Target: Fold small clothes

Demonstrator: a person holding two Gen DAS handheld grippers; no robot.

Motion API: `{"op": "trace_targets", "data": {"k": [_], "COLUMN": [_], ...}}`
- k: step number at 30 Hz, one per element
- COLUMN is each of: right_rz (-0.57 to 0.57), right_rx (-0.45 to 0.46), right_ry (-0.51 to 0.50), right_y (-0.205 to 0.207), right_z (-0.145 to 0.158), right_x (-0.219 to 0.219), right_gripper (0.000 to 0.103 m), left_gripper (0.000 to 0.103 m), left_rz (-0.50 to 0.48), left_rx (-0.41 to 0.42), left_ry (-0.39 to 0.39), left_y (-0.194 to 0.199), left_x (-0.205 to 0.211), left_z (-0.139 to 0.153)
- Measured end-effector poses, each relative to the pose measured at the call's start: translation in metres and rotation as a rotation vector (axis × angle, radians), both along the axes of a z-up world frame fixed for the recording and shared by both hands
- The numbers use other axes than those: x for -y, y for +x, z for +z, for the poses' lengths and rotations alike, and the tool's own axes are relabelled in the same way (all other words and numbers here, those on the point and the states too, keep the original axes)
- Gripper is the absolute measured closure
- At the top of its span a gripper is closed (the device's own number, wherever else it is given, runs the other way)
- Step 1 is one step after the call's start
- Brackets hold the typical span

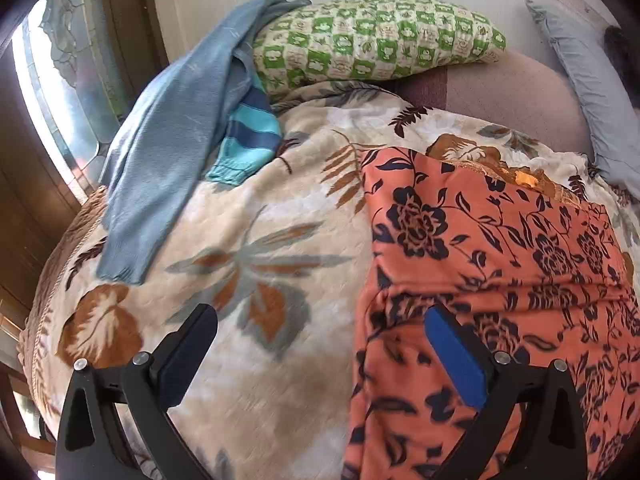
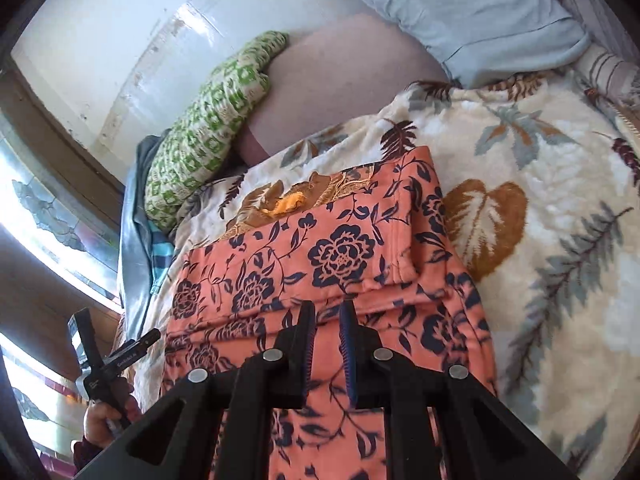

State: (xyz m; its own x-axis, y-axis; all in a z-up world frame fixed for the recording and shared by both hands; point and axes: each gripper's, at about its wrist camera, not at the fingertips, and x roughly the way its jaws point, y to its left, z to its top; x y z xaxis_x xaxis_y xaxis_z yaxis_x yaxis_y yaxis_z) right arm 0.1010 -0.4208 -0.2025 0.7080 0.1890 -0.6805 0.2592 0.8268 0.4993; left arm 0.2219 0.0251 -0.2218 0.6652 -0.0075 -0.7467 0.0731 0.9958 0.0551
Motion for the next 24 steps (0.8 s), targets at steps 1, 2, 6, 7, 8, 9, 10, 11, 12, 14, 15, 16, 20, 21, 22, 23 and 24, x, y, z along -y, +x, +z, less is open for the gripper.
{"op": "trace_targets", "data": {"k": [1, 2, 6, 7, 8, 9, 10, 11, 12, 14, 15, 16, 20, 21, 22, 23, 24], "right_rz": [0.0, -0.003, -0.021, -0.031, -0.043, -0.046, -0.043, -0.033, -0.019, -0.016, -0.023, -0.028, -0.026, -0.023, -0.018, -0.012, -0.008], "right_rx": [0.001, -0.006, -0.053, -0.064, -0.058, -0.049, -0.06, -0.081, -0.1, -0.119, -0.123, -0.121, -0.113, -0.114, -0.117, -0.123, -0.131], "right_ry": [-0.005, -0.017, 0.015, 0.044, 0.062, 0.062, 0.05, 0.042, 0.048, 0.076, 0.088, 0.1, 0.123, 0.12, 0.119, 0.123, 0.13], "right_y": [-0.019, -0.037, -0.089, -0.1, -0.11, -0.118, -0.123, -0.126, -0.128, -0.134, -0.137, -0.141, -0.152, -0.154, -0.155, -0.155, -0.156], "right_z": [0.0, -0.001, -0.008, -0.011, -0.013, -0.012, -0.012, -0.012, -0.013, -0.015, -0.014, -0.014, -0.009, -0.008, -0.008, -0.008, -0.009], "right_x": [0.0, 0.002, 0.01, 0.011, 0.011, 0.01, 0.007, 0.005, 0.004, 0.004, 0.005, 0.006, 0.007, 0.006, 0.005, 0.004, 0.004], "right_gripper": [0.088, 0.087, 0.059, 0.043, 0.022, 0.022, 0.022, 0.022, 0.022, 0.022, 0.022, 0.022, 0.022, 0.022, 0.022, 0.022, 0.022], "left_gripper": [0.0, 0.0, 0.0, 0.0, 0.0, 0.0, 0.0, 0.0, 0.0, 0.0, 0.0, 0.0, 0.0, 0.0, 0.001, 0.003, 0.005], "left_rz": [0.018, 0.031, 0.021, 0.006, -0.006, -0.004, 0.008, 0.016, 0.008, -0.034, -0.048, -0.054, -0.067, -0.071, -0.077, -0.078, -0.075], "left_rx": [0.005, -0.003, -0.11, -0.146, -0.174, -0.196, -0.215, -0.234, -0.255, -0.285, -0.295, -0.304, -0.38, -0.397, -0.412, -0.423, -0.426], "left_ry": [0.007, -0.002, -0.082, -0.088, -0.093, -0.091, -0.083, -0.08, -0.087, -0.096, -0.076, -0.05, -0.094, -0.12, -0.133, -0.132, -0.129], "left_y": [-0.018, -0.034, -0.078, -0.085, -0.093, -0.1, -0.107, -0.115, -0.121, -0.132, -0.137, -0.141, -0.153, -0.156, -0.157, -0.159, -0.16], "left_x": [-0.009, -0.017, -0.039, -0.042, -0.043, -0.045, -0.047, -0.048, -0.048, -0.043, -0.04, -0.037, -0.036, -0.035, -0.034, -0.032, -0.031], "left_z": [0.001, 0.0, -0.005, -0.006, -0.008, -0.009, -0.01, -0.01, -0.01, -0.011, -0.013, -0.016, -0.034, -0.038, -0.042, -0.045, -0.048]}}
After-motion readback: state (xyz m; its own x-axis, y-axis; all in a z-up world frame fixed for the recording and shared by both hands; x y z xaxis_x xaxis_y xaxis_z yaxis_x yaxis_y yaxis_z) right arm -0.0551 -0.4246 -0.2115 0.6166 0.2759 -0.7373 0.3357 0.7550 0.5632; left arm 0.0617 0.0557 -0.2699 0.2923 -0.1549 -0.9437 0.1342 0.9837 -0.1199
